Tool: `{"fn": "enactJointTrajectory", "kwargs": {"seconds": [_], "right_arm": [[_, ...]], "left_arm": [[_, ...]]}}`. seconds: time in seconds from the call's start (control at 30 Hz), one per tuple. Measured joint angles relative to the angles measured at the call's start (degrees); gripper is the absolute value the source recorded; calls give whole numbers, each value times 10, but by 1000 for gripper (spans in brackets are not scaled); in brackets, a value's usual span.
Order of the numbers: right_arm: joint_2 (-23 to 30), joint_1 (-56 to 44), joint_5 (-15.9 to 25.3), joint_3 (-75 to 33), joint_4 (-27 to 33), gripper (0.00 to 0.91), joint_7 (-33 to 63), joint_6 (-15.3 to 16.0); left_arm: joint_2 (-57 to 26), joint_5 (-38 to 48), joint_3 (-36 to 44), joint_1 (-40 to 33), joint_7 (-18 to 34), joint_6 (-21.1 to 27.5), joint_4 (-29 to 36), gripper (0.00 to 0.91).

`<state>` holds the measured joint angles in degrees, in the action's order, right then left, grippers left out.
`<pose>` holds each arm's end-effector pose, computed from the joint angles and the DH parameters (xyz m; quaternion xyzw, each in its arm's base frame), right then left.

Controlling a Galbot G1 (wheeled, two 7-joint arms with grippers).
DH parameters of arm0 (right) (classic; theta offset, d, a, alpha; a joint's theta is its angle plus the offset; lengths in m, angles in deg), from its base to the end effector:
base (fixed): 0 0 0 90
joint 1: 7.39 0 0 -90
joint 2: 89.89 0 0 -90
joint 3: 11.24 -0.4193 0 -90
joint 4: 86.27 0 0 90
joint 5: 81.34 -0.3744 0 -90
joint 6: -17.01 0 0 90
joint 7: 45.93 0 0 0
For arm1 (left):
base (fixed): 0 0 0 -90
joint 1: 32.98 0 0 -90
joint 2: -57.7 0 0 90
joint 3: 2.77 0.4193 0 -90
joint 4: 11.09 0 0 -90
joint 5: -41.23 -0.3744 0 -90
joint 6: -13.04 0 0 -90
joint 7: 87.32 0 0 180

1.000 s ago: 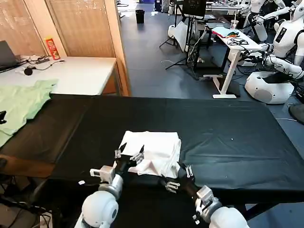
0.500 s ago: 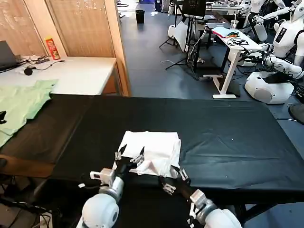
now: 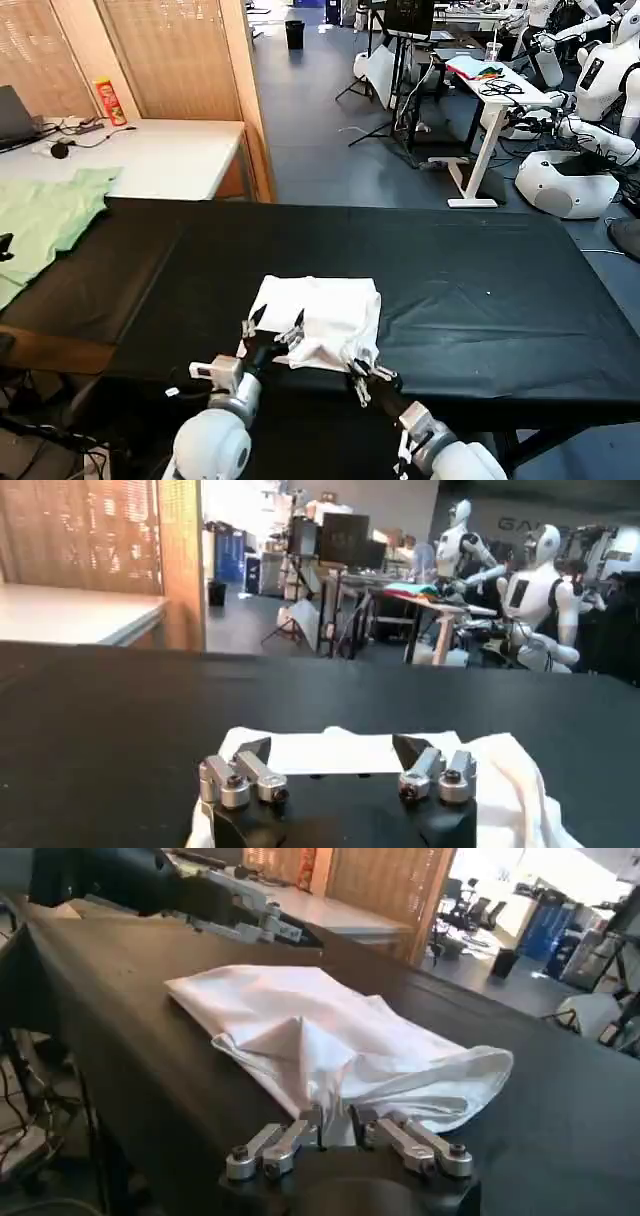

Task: Fold and organize the clothes.

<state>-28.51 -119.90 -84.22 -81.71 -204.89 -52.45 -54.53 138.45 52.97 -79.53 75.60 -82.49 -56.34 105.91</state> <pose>0.1854 -0.0185 -0.3618 0.2837 -0.9326 0.1549 0.1603 0.2255 -0.0353 -0.3484 -0.1119 -0.9844 0.0397 0.1300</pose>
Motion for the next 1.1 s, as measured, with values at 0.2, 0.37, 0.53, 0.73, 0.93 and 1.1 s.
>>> {"fn": "enactJointTrajectory", "kwargs": {"seconds": [0.2, 0.37, 0.53, 0.73, 0.93, 1.1], "right_arm": [[-14, -30, -77, -34, -37, 185, 35, 67], [-9, -49, -102, -47, -57, 878, 49, 82], [8, -67, -119, -60, -75, 878, 70, 69], [24, -89, -145, -88, -99, 878, 71, 54], [35, -98, -152, -107, -123, 878, 78, 44], [37, -102, -157, -117, -136, 878, 79, 44]], "left_arm": [[-7, 5, -6, -8, 0, 0, -4, 878], [-11, 24, -14, -19, 0, 1, -14, 878], [-12, 64, -29, -33, -9, 5, -30, 878], [-4, 136, -58, -46, -5, 3, -52, 878], [-2, 225, -84, -56, -4, -3, -76, 878], [-3, 274, -96, -50, -3, -2, -96, 878]]}}
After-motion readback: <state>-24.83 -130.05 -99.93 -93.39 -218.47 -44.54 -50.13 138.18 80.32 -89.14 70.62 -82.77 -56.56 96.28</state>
